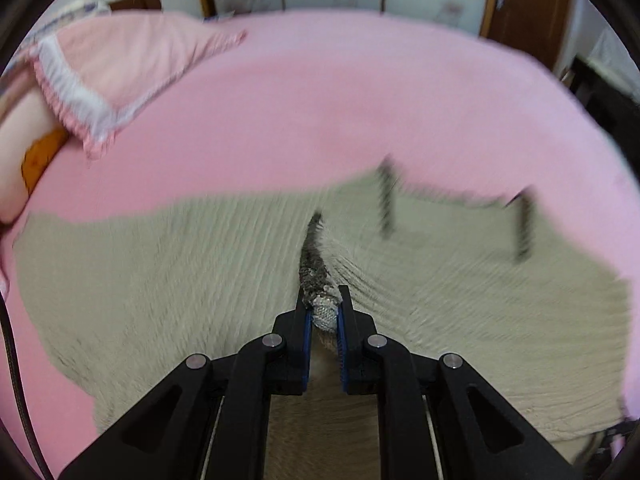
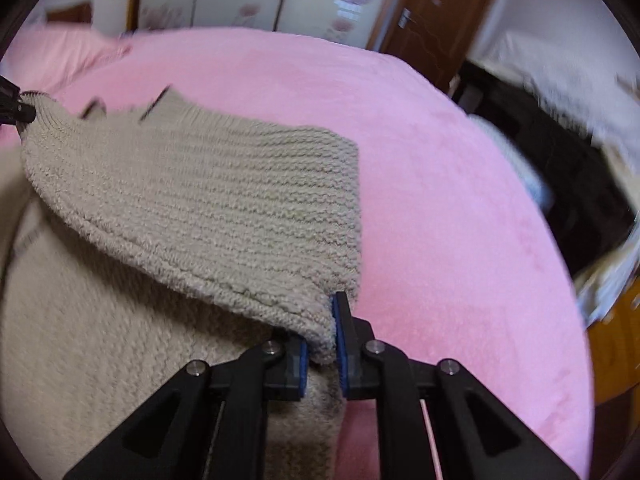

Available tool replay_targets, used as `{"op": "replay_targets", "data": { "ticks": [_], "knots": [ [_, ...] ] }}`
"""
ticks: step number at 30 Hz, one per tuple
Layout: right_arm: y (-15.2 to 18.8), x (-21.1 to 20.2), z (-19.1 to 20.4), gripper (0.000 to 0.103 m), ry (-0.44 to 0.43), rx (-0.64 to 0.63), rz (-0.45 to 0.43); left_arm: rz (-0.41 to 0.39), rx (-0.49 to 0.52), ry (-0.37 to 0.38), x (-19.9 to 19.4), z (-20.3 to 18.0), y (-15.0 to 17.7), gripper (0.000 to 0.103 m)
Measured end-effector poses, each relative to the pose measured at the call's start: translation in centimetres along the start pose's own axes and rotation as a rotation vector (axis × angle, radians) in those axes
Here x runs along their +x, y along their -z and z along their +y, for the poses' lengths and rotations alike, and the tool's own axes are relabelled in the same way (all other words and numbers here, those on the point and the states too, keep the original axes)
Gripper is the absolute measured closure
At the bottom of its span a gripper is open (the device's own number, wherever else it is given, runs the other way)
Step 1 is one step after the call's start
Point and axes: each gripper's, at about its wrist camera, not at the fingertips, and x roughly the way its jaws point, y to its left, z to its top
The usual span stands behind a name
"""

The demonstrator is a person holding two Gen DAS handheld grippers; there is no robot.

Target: Fold large clothes

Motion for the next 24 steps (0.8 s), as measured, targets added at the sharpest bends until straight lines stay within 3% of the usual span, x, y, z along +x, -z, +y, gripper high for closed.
{"op": "replay_targets", "data": {
  "ticks": [4, 6, 8, 10, 14, 16, 18, 20, 24],
  "knots": [
    [0.2, -0.3, 1.3, 0.079, 0.033, -0.09, -0.003, -0.017, 0.023, -0.027, 1.4, -0.8, 1.2, 0.085],
    [0.3, -0.8, 1.2, 0.077, 0.022, -0.102, -0.004, -0.016, 0.05, -0.043, 0.9, -1.2, 1.1, 0.071],
    [0.6, -1.9, 0.3, 0.075, -0.027, -0.086, -0.001, -0.001, 0.044, 0.031, 0.1, -0.7, 0.8, 0.058],
    [0.6, -3.3, -1.3, 0.075, -0.117, -0.045, -0.005, -0.02, 0.001, 0.146, -1.7, 0.8, 0.2, 0.057],
    [-0.7, -6.4, -5.0, 0.075, -0.313, 0.097, -0.038, -0.116, -0.107, 0.244, -5.4, 4.5, -1.9, 0.055],
    [-2.0, -7.0, -6.6, 0.074, -0.33, 0.153, -0.058, -0.14, -0.146, 0.223, -5.9, 5.9, -3.2, 0.054],
    [-3.9, -7.0, -7.8, 0.074, -0.347, 0.205, -0.06, -0.149, -0.148, 0.153, -5.2, 6.5, -4.2, 0.054],
    [-6.1, -6.2, -8.1, 0.074, -0.351, 0.251, -0.066, -0.118, -0.132, 0.095, -4.0, 5.6, -4.7, 0.055],
    [-9.9, -2.5, -6.6, 0.074, -0.349, 0.279, -0.007, -0.068, -0.104, 0.107, -2.0, 2.3, -4.0, 0.055]
  ]
}}
